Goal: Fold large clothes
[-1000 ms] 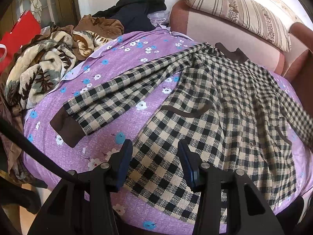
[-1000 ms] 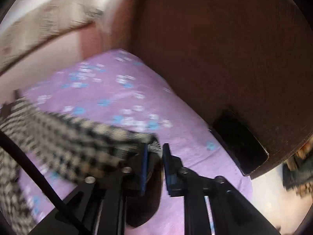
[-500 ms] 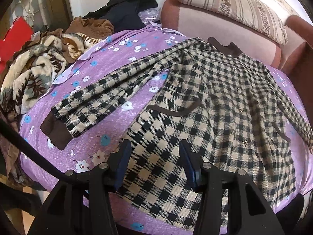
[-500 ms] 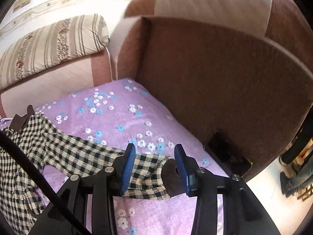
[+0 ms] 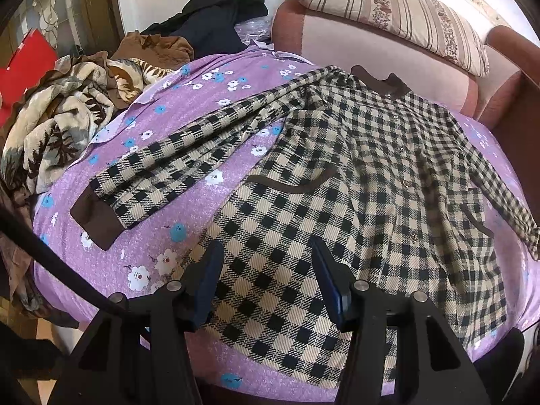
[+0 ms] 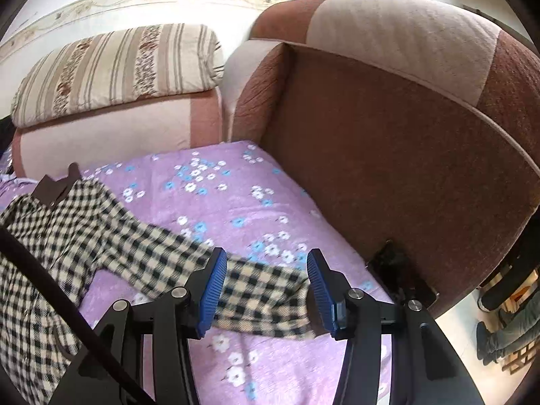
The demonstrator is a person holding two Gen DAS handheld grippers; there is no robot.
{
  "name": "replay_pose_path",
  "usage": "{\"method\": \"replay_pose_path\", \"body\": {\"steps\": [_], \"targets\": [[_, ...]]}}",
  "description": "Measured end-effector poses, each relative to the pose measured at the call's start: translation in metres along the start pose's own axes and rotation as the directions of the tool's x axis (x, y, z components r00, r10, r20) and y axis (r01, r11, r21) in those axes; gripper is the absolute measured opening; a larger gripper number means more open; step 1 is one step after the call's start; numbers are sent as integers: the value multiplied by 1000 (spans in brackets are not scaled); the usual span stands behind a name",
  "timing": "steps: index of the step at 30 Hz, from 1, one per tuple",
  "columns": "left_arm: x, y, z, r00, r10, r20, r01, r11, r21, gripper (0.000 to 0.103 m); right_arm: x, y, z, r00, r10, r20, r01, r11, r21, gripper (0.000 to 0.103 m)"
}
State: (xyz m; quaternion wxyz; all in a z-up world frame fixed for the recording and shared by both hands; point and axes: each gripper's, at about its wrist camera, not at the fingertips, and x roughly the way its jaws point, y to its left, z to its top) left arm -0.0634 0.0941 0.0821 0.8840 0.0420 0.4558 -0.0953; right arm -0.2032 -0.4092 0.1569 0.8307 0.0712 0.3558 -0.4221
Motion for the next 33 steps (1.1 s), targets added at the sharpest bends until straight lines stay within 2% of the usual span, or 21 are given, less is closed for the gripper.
{"method": "replay_pose_path", "body": {"steps": [6, 7, 8, 9, 10, 12, 15, 17, 21, 26, 29, 30, 32, 33], "targets": [[-4, 7, -7, 1000, 7, -3, -7, 1000, -29, 55, 2, 20, -16, 996, 78, -39, -77, 997, 24, 54], [-5, 8, -8, 1000, 9, 0, -9, 999, -34, 57, 0, 23, -20, 994, 104, -32, -102, 994, 40, 58], [-6, 10, -10, 1000, 16, 4, -15, 999, -35, 60, -2, 27, -26, 992, 124, -22, -123, 991, 47, 66], [-6, 11, -11, 1000, 22, 9, -22, 999, -35, 67, -2, 33, -31, 991, 134, -14, -133, 990, 45, 70], [-6, 13, -12, 999, 29, 14, -28, 999, -33, 69, -1, 40, -37, 990, 139, -11, -139, 990, 34, 71], [-2, 19, -14, 999, 50, 14, -49, 998, -28, 70, 4, 59, -50, 987, 155, -44, -156, 988, -9, 71], [7, 38, -12, 998, 69, -14, -69, 996, -48, 70, 7, 83, -70, 967, 231, -104, -237, 970, -48, 71], [14, 54, -11, 997, 74, -32, -77, 993, -85, 70, 6, 96, -83, 949, 289, -124, -299, 952, -71, 71], [34, 89, -13, 998, 7, -65, -17, 987, -157, 70, 9, 109, -113, 884, 417, -212, -442, 893, -87, 71], [65, 93, -8, 990, -98, -100, 88, 990, -108, 70, 26, 112, -151, 808, 482, -340, -527, 849, -49, 71], [71, 86, -5, 988, -134, -81, 128, 989, -73, 76, 36, 112, -163, 775, 511, -372, -546, 838, 11, 72], [72, 81, -3, 983, -165, -84, 160, 985, -67, 76, 38, 111, -167, 765, 524, -374, -553, 833, 37, 72], [72, 71, -4, 970, -222, -95, 218, 974, -56, 76, 37, 111, -170, 762, 541, -357, -557, 828, 66, 73], [72, 64, -6, 964, -245, -107, 242, 969, -44, 76, 35, 113, -172, 753, 553, -357, -567, 820, 75, 73]]}}
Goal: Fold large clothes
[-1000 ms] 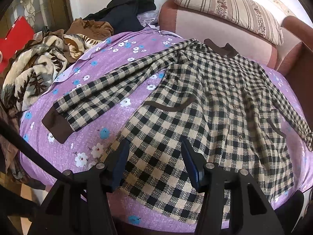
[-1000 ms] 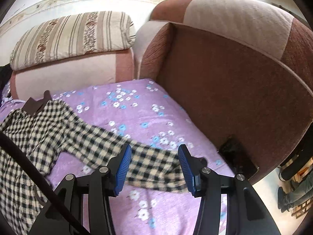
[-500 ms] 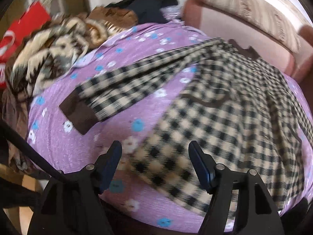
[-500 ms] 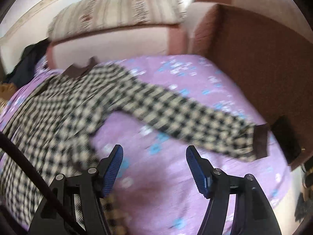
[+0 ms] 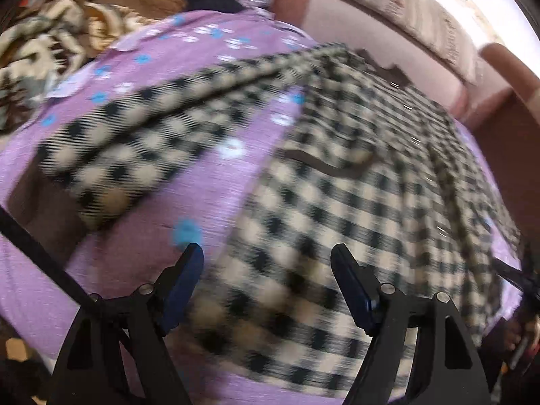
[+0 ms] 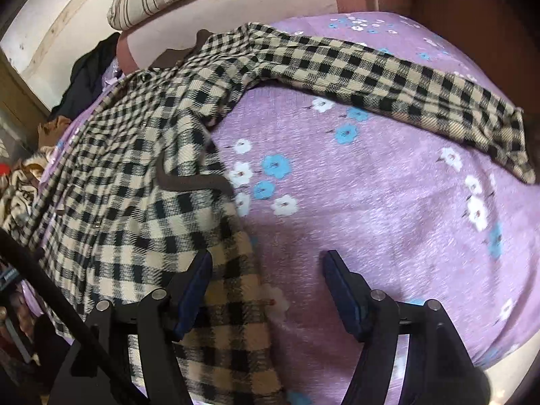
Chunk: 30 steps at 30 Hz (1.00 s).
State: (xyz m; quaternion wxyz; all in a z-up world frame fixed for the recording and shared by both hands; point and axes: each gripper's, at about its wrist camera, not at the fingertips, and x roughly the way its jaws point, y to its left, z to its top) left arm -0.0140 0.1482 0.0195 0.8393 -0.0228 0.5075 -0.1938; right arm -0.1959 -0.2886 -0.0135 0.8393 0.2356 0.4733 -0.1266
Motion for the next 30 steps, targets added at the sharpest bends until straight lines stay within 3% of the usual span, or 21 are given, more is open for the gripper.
{"method": "replay_pose_path", "body": {"steps": [2, 3, 4, 5, 6, 7, 11, 15, 18, 23, 26, 30], "targets": [[4, -16, -7, 1000, 16, -8, -16, 999, 46, 75, 1, 7, -6, 1000, 21, -4, -21, 1000, 2, 73], [6, -22, -10, 999, 39, -11, -39, 997, 66, 62, 2, 13, -11, 1000, 16, -2, -16, 1000, -3, 73], [7, -28, -13, 995, 98, -6, -97, 991, 88, 42, 2, 22, -18, 1000, -2, 10, 2, 1000, -16, 69], [8, -31, -14, 990, 144, 3, -144, 985, 99, 33, 0, 27, -22, 1000, -13, 18, 13, 1000, -27, 45], [6, -32, -14, 989, 147, -1, -147, 985, 94, 15, -1, 33, -24, 1000, -22, 18, 22, 999, -40, 31], [4, -31, -13, 990, 142, -15, -140, 987, 77, 9, -3, 39, -26, 1000, -10, 12, 11, 999, -51, 14], [-17, -28, -12, 994, 111, -23, -111, 994, 15, 8, -16, 33, -23, 999, 54, -2, -54, 998, -26, 8], [-49, -31, -32, 998, 65, -2, -65, 998, -9, 8, -38, 17, -28, 994, 113, -7, -113, 993, 19, 7], [-62, -38, -49, 997, 74, 2, -74, 997, 9, 6, -49, 12, -38, 994, 107, -19, -107, 994, 7, 7], [-63, -36, -64, 988, 152, -2, -152, 987, 42, 3, -47, -1, -53, 994, 91, -63, -89, 996, 22, 5], [-62, -26, -69, 989, 148, -24, -147, 989, 19, 2, -46, -11, -59, 994, 79, -70, -77, 996, 35, 5], [-72, -11, -68, 989, 148, 9, -148, 989, -14, 3, -54, -10, -56, 998, 52, -43, -52, 999, 14, 6]]}}
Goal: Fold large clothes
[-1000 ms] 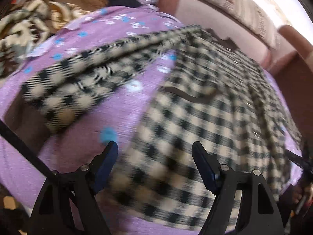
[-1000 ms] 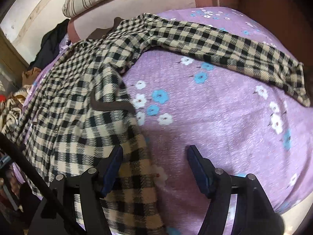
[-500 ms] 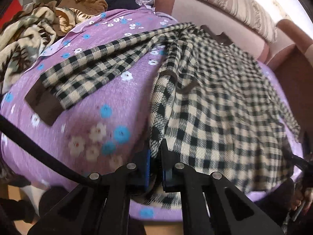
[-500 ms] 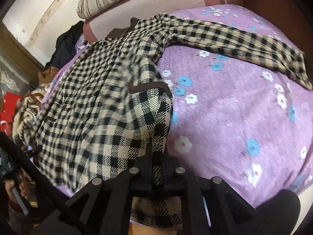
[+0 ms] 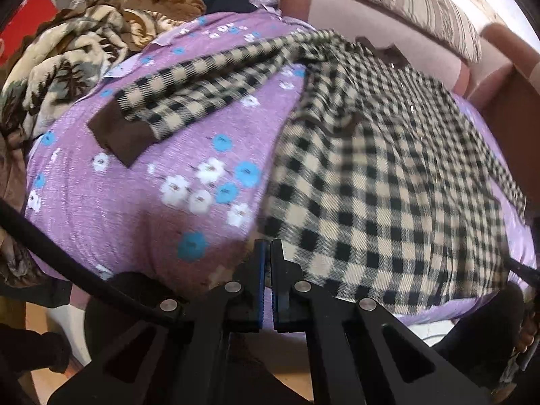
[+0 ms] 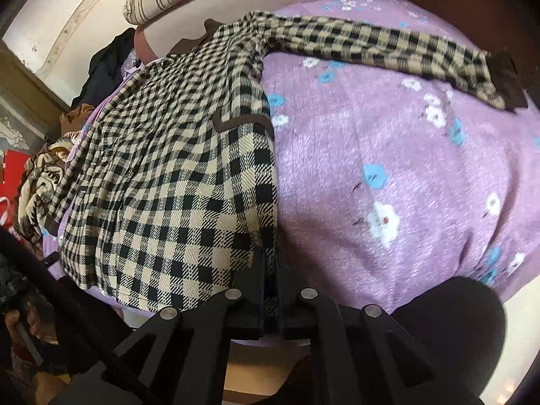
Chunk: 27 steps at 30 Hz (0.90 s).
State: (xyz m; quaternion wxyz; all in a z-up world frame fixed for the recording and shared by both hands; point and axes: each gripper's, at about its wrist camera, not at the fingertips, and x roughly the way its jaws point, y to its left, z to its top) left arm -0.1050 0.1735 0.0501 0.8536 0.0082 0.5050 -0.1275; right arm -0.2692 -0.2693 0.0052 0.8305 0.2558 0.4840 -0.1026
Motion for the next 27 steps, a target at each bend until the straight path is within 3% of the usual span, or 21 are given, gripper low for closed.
{"method": "replay_pose_path", "body": {"steps": [2, 4, 6, 10, 13, 16, 20, 21, 22, 23, 27], "targets": [[-5, 11, 7, 999, 14, 33, -12, 999, -38, 11, -6, 1, 5, 999, -42, 30, 43, 999, -17, 7], [-6, 29, 22, 997, 36, 61, -31, 996, -84, 44, -13, 5, 15, 994, -85, 68, 88, 995, -37, 7], [-5, 49, 40, 991, 65, 113, -50, 990, -131, 56, -17, 11, 25, 991, -100, 92, 105, 993, -53, 8], [7, 92, 81, 966, 192, 171, -158, 969, -190, 61, -11, 34, 40, 989, -103, 102, 114, 988, -102, 9], [22, 124, 100, 956, 237, 174, -194, 953, -232, 69, 1, 54, 45, 991, -100, 90, 112, 984, -140, 12], [43, 145, 107, 972, 186, 146, -145, 956, -254, 69, 15, 71, 46, 993, -94, 67, 104, 980, -170, 14], [61, 143, 111, 985, 118, 128, -90, 975, -203, 67, 32, 92, 47, 992, -117, 47, 124, 966, -228, 14], [67, 142, 115, 991, 89, 98, -70, 980, -185, 40, 35, 96, 47, 992, -122, 45, 129, 962, -240, 14], [69, 140, 117, 994, 87, 69, -74, 981, -178, 6, 38, 101, 48, 990, -131, 43, 138, 957, -256, 14], [73, 141, 122, 993, 109, 34, -102, 979, -177, 7, 39, 104, 48, 989, -138, 44, 145, 953, -266, 14], [68, 170, 150, 994, 87, 59, -69, 962, -266, 6, 45, 116, 48, 986, -163, 44, 168, 936, -308, 14]]}}
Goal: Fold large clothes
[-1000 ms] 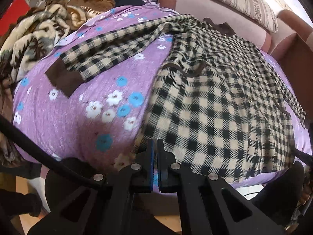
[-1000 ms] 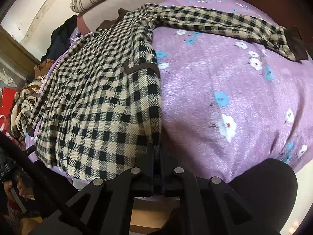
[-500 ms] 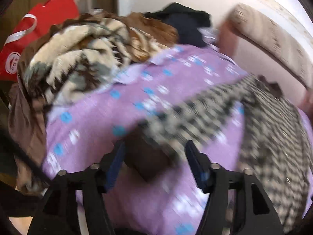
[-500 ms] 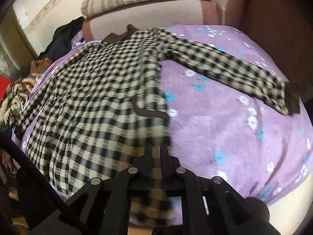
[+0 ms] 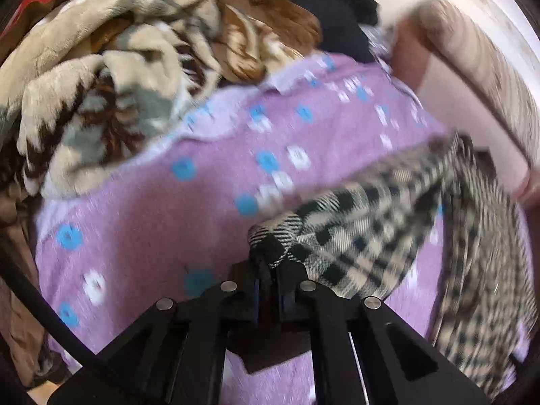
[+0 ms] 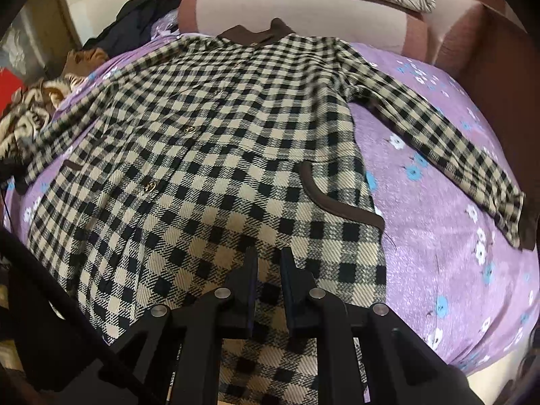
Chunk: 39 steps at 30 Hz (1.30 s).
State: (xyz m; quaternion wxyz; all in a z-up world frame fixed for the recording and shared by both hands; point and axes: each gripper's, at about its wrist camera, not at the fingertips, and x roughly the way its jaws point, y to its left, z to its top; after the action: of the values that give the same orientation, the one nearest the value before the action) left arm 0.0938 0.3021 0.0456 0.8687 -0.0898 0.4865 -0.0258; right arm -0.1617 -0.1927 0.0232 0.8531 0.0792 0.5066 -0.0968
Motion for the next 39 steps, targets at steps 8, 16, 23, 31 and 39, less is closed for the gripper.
{"method": "replay_pose_path", "body": {"steps": [8, 16, 23, 31, 39], "targets": [[11, 28, 87, 996, 87, 33, -82, 988, -128, 6, 13, 8, 4, 999, -10, -32, 10, 1000, -14, 14], [11, -31, 95, 996, 71, 51, -70, 997, -29, 6, 22, 8, 6, 999, 13, -33, -13, 1000, -3, 14], [-17, -162, 59, 974, -224, -7, 223, 962, 160, 6, 29, -2, 4, 997, 66, -28, -65, 997, 42, 14], [23, -339, -16, 917, -344, -201, 393, 862, 321, 7, 22, -26, -1, 996, 84, -9, -82, 991, 108, 14], [50, -369, -78, 918, -294, -267, 375, 863, 340, 30, 11, -55, -4, 994, 109, 25, -112, 978, 177, 15]]}}
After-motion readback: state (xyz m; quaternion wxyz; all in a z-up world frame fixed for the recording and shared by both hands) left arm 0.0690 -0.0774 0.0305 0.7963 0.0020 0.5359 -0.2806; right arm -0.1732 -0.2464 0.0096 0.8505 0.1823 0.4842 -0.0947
